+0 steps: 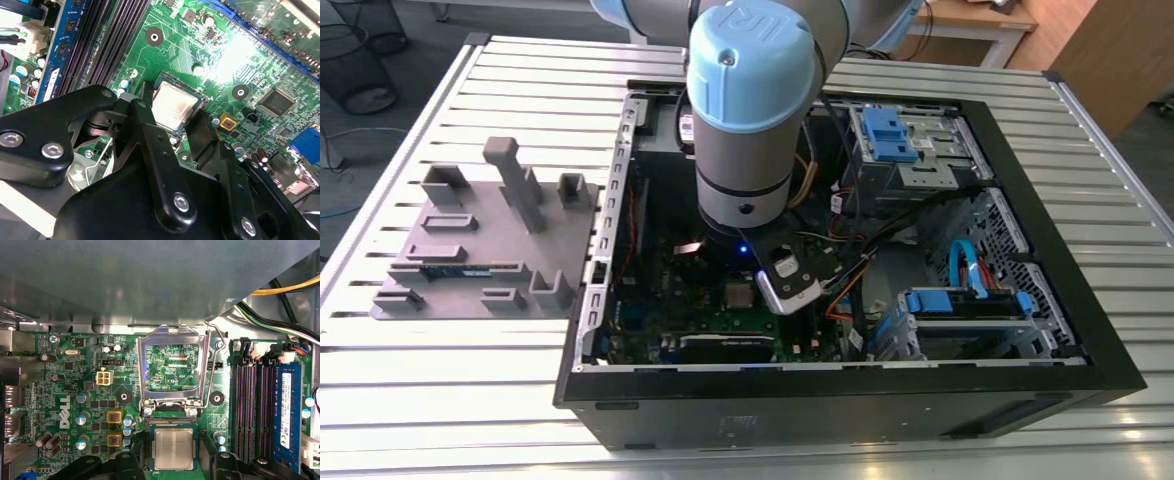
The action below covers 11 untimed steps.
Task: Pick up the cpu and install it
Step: 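Place the cpu into insertion slot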
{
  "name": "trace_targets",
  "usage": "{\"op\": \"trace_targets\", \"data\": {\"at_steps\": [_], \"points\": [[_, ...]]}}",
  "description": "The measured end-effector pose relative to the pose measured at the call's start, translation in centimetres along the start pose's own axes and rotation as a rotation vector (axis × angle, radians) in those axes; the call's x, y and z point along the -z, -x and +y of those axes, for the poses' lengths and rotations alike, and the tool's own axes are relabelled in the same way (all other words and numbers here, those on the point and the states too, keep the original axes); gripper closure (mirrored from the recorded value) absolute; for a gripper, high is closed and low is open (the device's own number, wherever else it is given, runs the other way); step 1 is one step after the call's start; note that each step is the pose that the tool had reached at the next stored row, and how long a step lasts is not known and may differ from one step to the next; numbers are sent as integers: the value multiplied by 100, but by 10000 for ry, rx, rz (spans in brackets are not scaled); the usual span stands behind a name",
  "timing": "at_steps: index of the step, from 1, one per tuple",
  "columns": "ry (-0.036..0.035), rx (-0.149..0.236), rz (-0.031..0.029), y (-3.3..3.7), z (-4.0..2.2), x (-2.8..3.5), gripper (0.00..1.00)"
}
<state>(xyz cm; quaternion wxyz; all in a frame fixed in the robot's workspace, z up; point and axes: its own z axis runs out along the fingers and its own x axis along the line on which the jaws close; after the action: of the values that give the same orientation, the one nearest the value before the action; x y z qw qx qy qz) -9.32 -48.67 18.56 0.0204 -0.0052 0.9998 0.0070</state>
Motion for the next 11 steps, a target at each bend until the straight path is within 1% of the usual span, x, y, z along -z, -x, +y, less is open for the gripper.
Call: {"op": "trace_targets", "data": {"at_steps": [11], "points": [[-4, -1, 2, -1, 0, 0, 48]]}}
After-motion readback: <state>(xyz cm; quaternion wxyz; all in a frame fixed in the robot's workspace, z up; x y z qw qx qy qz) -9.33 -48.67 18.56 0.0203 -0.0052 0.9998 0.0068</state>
